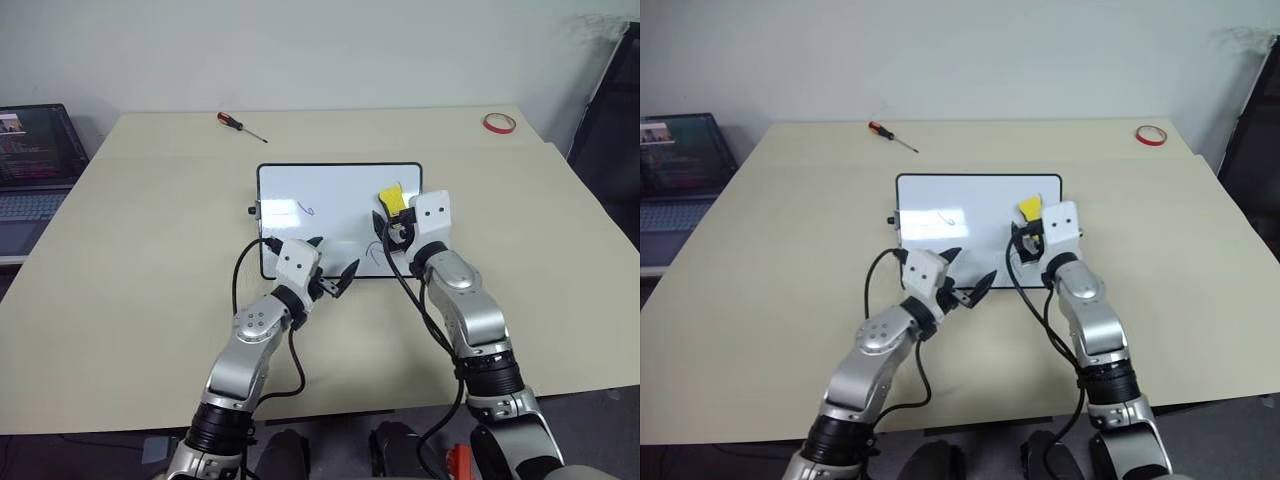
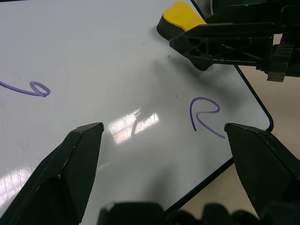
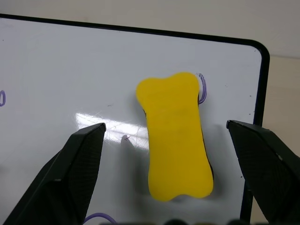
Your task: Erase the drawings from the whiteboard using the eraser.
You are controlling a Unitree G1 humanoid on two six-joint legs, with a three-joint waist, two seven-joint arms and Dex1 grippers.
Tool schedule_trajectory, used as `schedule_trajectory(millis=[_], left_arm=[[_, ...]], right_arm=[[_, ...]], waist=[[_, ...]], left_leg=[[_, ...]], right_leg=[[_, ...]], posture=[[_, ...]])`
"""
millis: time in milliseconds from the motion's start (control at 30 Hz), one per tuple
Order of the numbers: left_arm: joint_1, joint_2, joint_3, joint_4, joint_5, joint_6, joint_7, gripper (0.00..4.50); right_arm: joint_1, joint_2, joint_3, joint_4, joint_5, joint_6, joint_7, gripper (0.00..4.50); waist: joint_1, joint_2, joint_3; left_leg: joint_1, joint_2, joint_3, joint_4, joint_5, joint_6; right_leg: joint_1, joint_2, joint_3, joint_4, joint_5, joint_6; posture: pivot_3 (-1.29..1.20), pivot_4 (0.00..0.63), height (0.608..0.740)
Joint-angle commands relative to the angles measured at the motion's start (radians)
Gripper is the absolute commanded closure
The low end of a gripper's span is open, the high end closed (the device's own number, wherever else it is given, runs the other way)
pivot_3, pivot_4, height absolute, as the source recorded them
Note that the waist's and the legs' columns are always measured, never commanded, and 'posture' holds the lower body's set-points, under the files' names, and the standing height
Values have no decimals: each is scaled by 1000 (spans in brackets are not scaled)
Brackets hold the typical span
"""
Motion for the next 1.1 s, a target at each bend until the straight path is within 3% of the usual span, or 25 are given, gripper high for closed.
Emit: schedule_trajectory(millis=[33, 633, 967, 1100], left_arm=[[-10, 3, -3, -43, -1, -16, -7, 0], [-8, -1, -8, -42, 2, -19, -6, 0], [-19, -2, -6, -30, 3, -21, -5, 0], [-21, 3, -2, -25, 1, -21, -9, 0]], right_arm=[[-23, 4, -13, -14, 1, -35, -6, 21], [-23, 3, -33, -4, 1, -35, -19, 21], [-17, -6, -37, -6, -2, -39, -18, 3424], [-13, -9, -38, -11, -2, -37, -18, 3535]], waist=[[0, 0, 0], [0, 0, 0], [0, 0, 0], [0, 0, 0]], left_leg=[[0, 0, 0, 0, 0, 0], [0, 0, 0, 0, 0, 0], [0, 0, 0, 0, 0, 0], [0, 0, 0, 0, 0, 0]], right_leg=[[0, 0, 0, 0, 0, 0], [0, 0, 0, 0, 0, 0], [0, 0, 0, 0, 0, 0], [0, 0, 0, 0, 0, 0]], posture=[[0, 150, 740], [0, 150, 740], [0, 150, 740], [0, 150, 740]])
